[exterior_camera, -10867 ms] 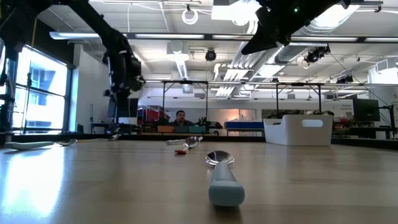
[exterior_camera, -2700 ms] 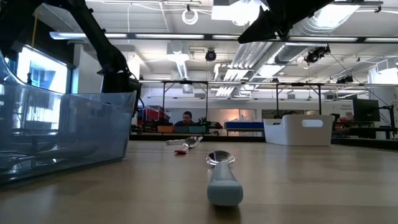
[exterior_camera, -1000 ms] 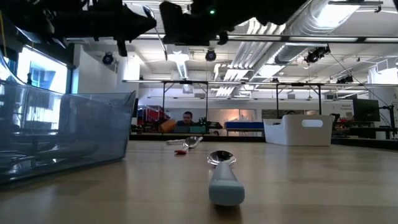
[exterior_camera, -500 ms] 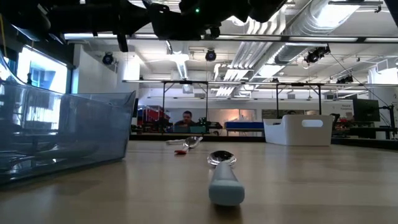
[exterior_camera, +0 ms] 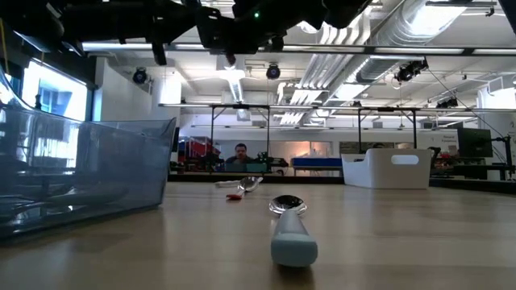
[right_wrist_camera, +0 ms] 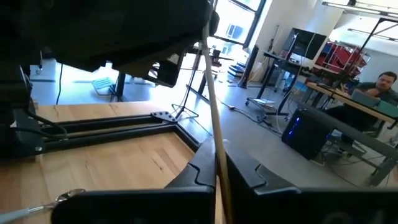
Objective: Sort silverware by color (type)
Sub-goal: Put the top orange spoon into the transparent bin
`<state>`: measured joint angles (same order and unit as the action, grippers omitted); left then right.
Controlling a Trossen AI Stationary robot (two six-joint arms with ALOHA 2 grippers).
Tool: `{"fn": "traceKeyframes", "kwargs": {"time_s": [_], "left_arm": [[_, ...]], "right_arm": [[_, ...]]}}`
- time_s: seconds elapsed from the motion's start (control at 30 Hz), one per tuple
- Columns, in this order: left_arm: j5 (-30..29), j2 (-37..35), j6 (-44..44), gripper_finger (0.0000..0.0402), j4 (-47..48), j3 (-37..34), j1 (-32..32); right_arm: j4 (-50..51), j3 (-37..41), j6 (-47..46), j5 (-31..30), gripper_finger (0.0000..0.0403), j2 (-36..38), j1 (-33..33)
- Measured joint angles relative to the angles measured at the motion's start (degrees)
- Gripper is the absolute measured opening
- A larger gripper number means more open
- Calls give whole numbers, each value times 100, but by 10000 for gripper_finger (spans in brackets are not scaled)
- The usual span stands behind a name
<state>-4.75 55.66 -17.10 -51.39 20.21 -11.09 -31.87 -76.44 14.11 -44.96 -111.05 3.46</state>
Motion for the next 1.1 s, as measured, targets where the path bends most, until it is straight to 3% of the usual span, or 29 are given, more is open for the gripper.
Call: {"fn": "traceKeyframes", "kwargs": {"time_s": [0.17, 0.33, 0.53, 0.8, 0.93, 1.1], "left_arm": [[270, 0, 122, 85, 112, 2, 2], [303, -27, 271, 147, 115, 2, 49], [316, -59, 556, 188, 119, 2, 200], [314, -59, 724, 191, 153, 1, 408], [313, -59, 873, 182, 236, 0, 473], [493, -59, 944, 171, 480, 0, 527]], "right_arm": [[651, 0, -308, -26, 0, 513, 88], [2504, 0, -1338, -360, 0, 1440, 450], [5312, -4, -3847, -873, 0, 2342, 1439], [7906, -4, -7063, -1199, 0, 2362, 2649], [8860, -2, -8202, -600, 1, 2131, 2823], [9063, -2, -8189, 639, 39, 1657, 2784]]}}
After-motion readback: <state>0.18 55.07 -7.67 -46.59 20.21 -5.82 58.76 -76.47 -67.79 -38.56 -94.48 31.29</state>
